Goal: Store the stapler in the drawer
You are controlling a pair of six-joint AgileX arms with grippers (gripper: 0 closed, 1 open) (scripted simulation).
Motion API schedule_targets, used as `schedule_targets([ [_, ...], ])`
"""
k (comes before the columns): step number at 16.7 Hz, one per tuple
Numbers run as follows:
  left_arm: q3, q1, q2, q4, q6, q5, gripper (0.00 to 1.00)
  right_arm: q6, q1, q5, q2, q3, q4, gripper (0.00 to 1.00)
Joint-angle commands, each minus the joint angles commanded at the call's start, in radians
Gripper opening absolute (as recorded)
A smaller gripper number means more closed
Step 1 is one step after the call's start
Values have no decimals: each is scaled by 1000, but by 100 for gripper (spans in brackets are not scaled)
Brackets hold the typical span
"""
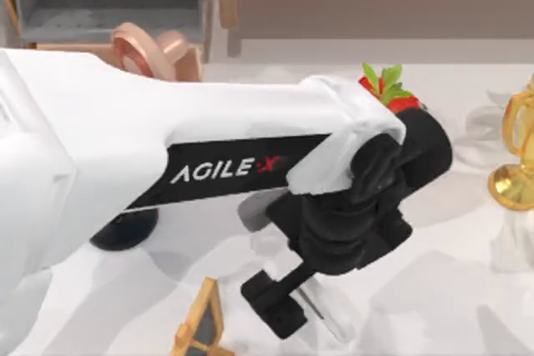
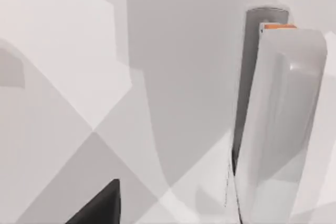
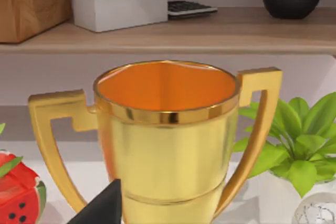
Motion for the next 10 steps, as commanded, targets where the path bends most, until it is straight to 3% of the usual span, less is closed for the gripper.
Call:
schedule_targets([
  [4,-67,-1,44,118,-1,0,100,0,0,0,0,0,0,100],
  [9,-78,-1,51,132,-1,0,100,0,0,0,0,0,0,100],
  [10,-78,-1,51,132,-1,0,92,0,0,0,0,0,0,100],
])
